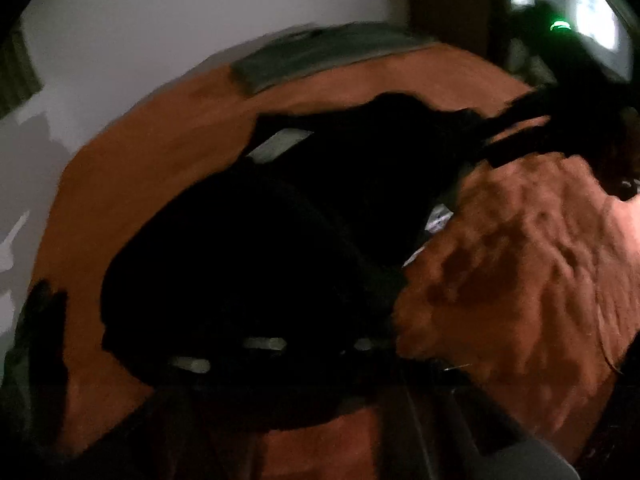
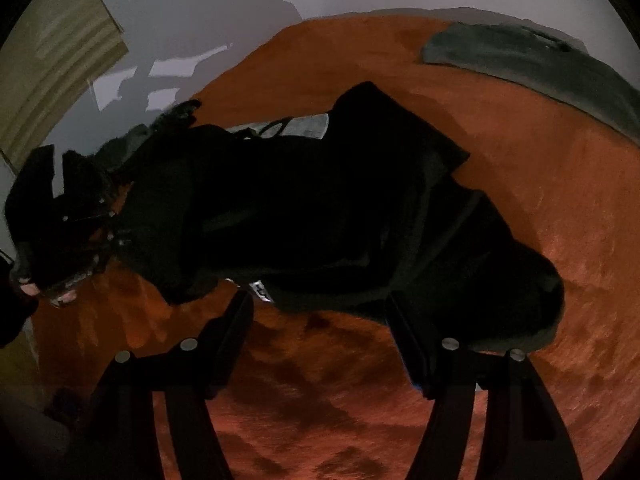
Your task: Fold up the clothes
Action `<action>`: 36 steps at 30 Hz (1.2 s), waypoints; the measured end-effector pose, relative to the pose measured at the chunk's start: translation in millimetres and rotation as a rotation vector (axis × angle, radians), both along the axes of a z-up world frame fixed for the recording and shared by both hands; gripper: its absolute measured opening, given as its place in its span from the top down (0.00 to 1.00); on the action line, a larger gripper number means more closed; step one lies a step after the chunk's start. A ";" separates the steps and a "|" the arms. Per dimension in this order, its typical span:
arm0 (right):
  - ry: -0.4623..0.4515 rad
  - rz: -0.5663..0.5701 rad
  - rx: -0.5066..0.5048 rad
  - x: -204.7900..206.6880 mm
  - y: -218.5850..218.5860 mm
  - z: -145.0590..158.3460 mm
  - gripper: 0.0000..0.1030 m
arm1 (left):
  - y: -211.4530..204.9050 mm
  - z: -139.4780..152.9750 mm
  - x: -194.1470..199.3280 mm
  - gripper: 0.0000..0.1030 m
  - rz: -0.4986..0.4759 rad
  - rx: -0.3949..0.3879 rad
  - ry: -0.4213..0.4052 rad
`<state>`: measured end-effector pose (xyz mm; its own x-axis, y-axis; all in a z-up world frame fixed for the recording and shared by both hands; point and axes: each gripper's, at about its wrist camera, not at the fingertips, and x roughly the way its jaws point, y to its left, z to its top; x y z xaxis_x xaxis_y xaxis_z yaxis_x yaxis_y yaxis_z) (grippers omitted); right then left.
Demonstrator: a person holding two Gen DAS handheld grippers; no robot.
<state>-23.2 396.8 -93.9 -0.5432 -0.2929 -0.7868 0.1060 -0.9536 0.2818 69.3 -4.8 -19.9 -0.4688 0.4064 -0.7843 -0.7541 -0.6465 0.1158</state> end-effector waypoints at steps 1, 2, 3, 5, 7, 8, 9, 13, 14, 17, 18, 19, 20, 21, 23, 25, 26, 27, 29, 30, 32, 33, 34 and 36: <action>0.012 -0.003 0.008 2.9 -0.9 1.1 0.34 | -18.8 9.6 -1.3 0.96 0.042 0.054 -0.002; 0.024 -0.006 0.016 5.9 -1.8 2.3 0.34 | -38.2 19.4 -2.5 0.96 0.084 0.106 -0.004; 0.033 -0.012 0.022 8.7 -1.9 2.5 0.34 | -66.3 30.1 -3.3 0.96 0.131 0.171 -0.014; 0.047 -0.020 0.020 13.9 -1.6 1.9 0.34 | -115.2 40.0 -3.5 0.96 0.198 0.262 -0.041; 0.054 -0.023 0.007 17.4 -1.1 -0.3 0.34 | -162.7 36.0 -4.7 0.96 0.279 0.287 -0.084; 0.055 -0.024 0.002 18.3 -1.1 -1.7 0.34 | -184.3 27.1 -5.5 0.95 0.325 0.282 -0.122; 0.055 -0.020 0.003 16.9 -1.8 -2.6 0.34 | -206.4 17.3 -6.3 0.95 0.373 0.277 -0.164; 0.059 0.008 0.024 3.6 -7.2 -3.1 0.34 | -235.3 -10.0 2.7 0.92 0.442 0.242 -0.264; 0.060 0.020 0.026 -1.4 -9.1 -1.6 0.34 | -233.0 -13.0 6.8 0.91 0.433 0.224 -0.268; 0.105 0.073 0.077 -13.3 -21.2 9.6 0.34 | -220.4 -17.1 18.5 0.88 0.386 0.148 -0.236; 0.126 0.095 0.100 -16.1 -26.2 14.2 0.34 | -215.3 -17.6 22.2 0.87 0.367 0.119 -0.218; 0.150 0.126 0.129 -19.1 -32.7 19.1 0.34 | -211.8 -18.7 24.2 0.86 0.352 0.094 -0.204; 0.165 0.163 0.154 -22.2 -39.6 22.3 0.34 | -208.5 -20.0 26.0 0.83 0.338 0.070 -0.192; 0.170 0.223 0.186 -26.9 -49.7 23.7 0.34 | -205.3 -21.3 27.8 0.80 0.324 0.046 -0.180; 0.159 0.317 0.241 -32.0 -66.3 20.1 0.34 | -201.9 -26.2 29.6 0.76 0.303 0.016 -0.168; 0.135 0.395 0.322 -29.2 -83.4 9.9 0.34 | -200.6 -32.7 28.7 0.74 0.300 -0.002 -0.168; 0.124 0.424 0.362 -26.0 -90.4 4.0 0.34 | -201.2 -36.1 28.4 0.73 0.302 -0.009 -0.171; 0.114 0.454 0.401 -22.9 -97.5 -1.9 0.34 | -202.0 -38.6 27.5 0.73 0.307 -0.012 -0.175; 0.099 0.451 0.383 -12.3 -97.6 -12.3 0.34 | -203.4 -41.0 26.6 0.73 0.314 -0.017 -0.181; 0.098 0.439 0.361 -6.4 -96.0 -16.2 0.34 | -204.3 -42.4 25.7 0.73 0.316 -0.020 -0.183; 0.079 0.442 0.388 1.2 -98.5 -28.0 0.34 | -205.4 -44.7 23.4 0.73 0.318 -0.027 -0.186; 0.068 0.444 0.401 5.0 -99.8 -34.0 0.34 | -205.4 -45.4 21.9 0.73 0.317 -0.031 -0.188; 0.058 0.445 0.415 8.7 -101.1 -40.0 0.34 | -205.3 -46.0 20.7 0.73 0.318 -0.034 -0.187; 0.034 0.433 0.491 12.3 -100.3 -53.1 0.54 | -203.9 -47.2 17.2 0.72 0.321 -0.032 -0.184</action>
